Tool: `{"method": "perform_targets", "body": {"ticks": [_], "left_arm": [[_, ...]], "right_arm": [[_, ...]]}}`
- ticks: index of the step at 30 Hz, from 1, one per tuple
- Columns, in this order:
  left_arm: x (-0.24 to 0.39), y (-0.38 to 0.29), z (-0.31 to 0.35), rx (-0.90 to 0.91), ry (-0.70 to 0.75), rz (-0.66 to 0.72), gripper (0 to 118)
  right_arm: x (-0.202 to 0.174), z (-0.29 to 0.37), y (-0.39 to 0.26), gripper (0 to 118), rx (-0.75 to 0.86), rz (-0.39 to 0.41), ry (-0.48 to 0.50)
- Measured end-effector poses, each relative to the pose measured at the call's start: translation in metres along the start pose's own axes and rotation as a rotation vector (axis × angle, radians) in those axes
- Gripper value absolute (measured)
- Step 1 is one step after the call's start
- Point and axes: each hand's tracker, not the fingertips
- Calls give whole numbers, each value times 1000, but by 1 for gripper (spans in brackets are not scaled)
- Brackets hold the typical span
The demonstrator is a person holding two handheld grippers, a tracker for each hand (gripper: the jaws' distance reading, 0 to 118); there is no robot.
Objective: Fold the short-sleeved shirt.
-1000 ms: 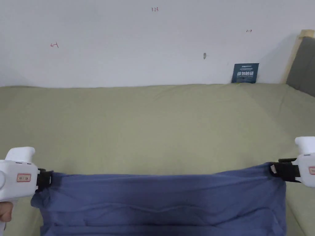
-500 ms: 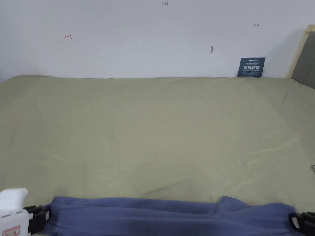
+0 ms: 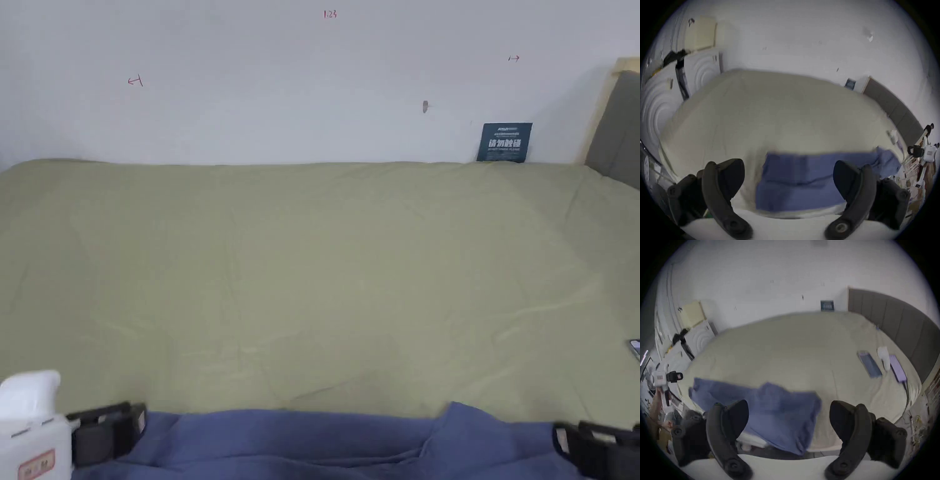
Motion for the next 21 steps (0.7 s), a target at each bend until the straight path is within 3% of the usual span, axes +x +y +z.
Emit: {"method": "perform_targets", "body": {"ticks": [2,3,4,5,6,8,10,12,16,21], "left_arm": [[42,21,19,88,-41,-12,108],[59,32,28,143,-43,-34,89],[76,39,36,204,-30,-49,71],[73,41,30,272,38,-92,71],[87,44,36,339,112,-126,58],[100,47,47,491,162,-143,0],[110,48,56,538,140,-124,0],[118,47,65,620,195,-147,0],[135,42,77,608,179,-139,0],[132,42,76,585,170,-137,0]], "right_arm": [[-29,11,25,103,103,28,17],[-42,17,35,94,181,64,-14],[-54,21,43,66,239,110,-50],[-66,26,49,66,304,139,-97],[-74,27,53,54,395,159,-126],[-87,30,58,2,464,170,-181],[-98,34,59,1,523,189,-169],[-109,38,56,1,597,191,-239],[-117,44,55,1,633,154,-229],[-127,42,58,1,642,181,-235]]}}
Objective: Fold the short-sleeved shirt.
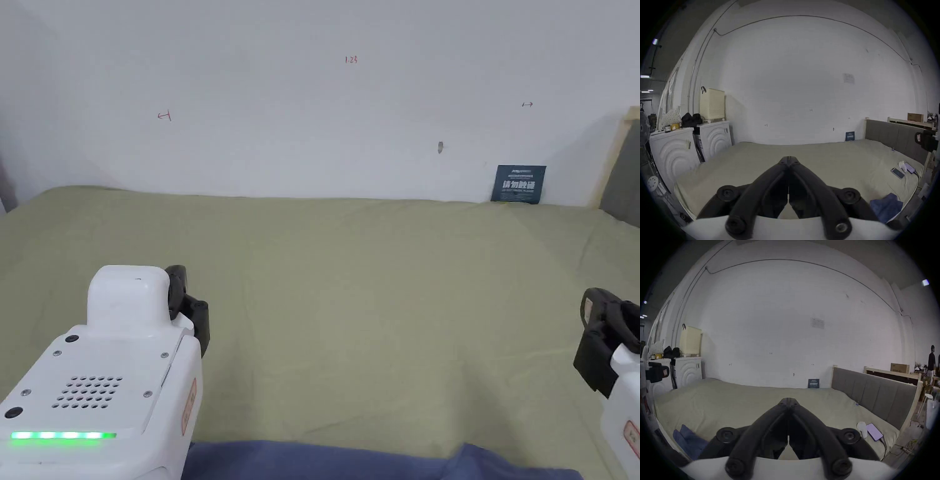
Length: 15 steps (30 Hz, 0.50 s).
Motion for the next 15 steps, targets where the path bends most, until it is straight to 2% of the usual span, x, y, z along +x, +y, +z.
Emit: {"method": "perform_targets", "body": {"ticks": [5,9,11,14,15], "left_arm": [[-31,-7,-8,-110,-58,48,0],[-85,-24,-25,-228,-25,57,0],[-120,-35,-44,-398,-112,158,0],[-175,-73,-81,-660,-302,464,0],[-190,-89,-94,-751,-361,516,0]], "right_arm": [[-24,3,2,1,9,25,-5],[-48,1,-7,2,-10,14,22],[-60,-1,-13,2,-40,3,54],[-76,-2,-23,2,-68,16,73],[-80,-2,-26,2,-74,17,77]]}}
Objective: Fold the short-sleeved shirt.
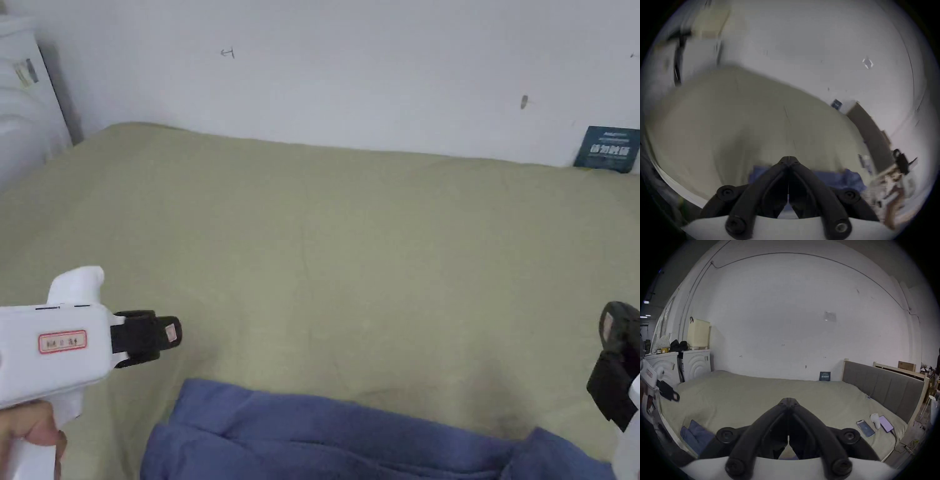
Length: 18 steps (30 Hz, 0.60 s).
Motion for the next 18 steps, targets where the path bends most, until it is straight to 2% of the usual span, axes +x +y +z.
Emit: {"method": "perform_targets", "body": {"ticks": [5,7,8,9,11,12,13,18], "left_arm": [[-58,-11,-42,-213,-8,48,0],[-74,-14,-52,-253,-69,94,2],[-79,-15,-57,-266,-119,135,8],[-81,-16,-58,-268,-140,147,30],[-84,-17,-68,-299,-194,127,104],[-84,-19,-76,-331,-238,133,118],[-87,-21,-75,-297,-236,152,117],[-99,-24,-105,-417,-279,168,116]], "right_arm": [[-21,-1,-15,2,-22,14,3],[-27,-1,-21,2,-41,18,4],[-29,-2,-24,2,-50,14,5],[-31,-3,-27,2,-65,9,11],[-34,-4,-33,2,-97,16,17],[-35,-5,-35,2,-105,15,24],[-36,-6,-37,2,-115,13,31],[-39,-4,-39,2,-127,18,39]]}}
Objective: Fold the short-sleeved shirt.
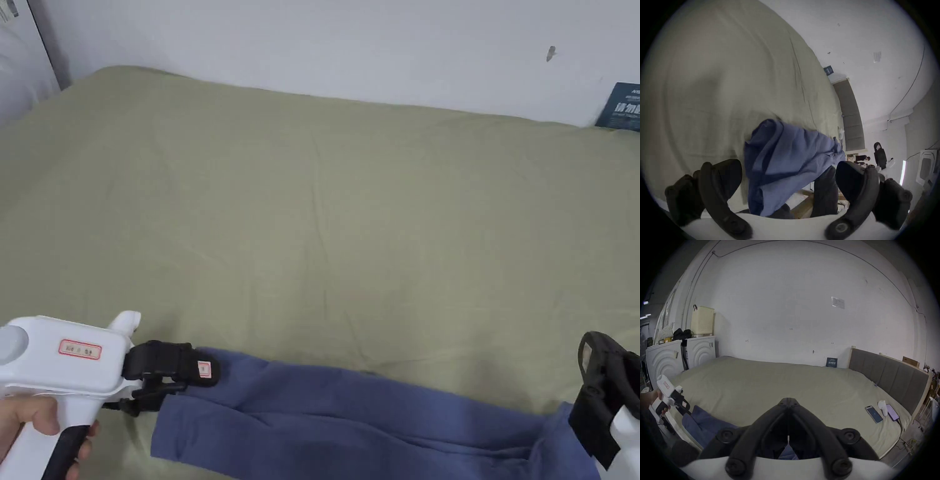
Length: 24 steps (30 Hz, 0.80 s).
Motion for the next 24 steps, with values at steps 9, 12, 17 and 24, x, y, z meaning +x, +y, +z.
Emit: {"method": "perform_targets", "body": {"ticks": [9,12,17,24], "left_arm": [[-2,1,-30,10,-98,44,66],[-3,0,-25,38,0,62,4],[-1,1,-21,37,7,110,4],[3,1,30,133,76,134,4]], "right_arm": [[5,1,4,2,-1,16,-16],[8,2,3,2,-5,2,-15],[14,9,7,2,7,-10,-16],[22,12,15,2,32,-19,-24]]}}
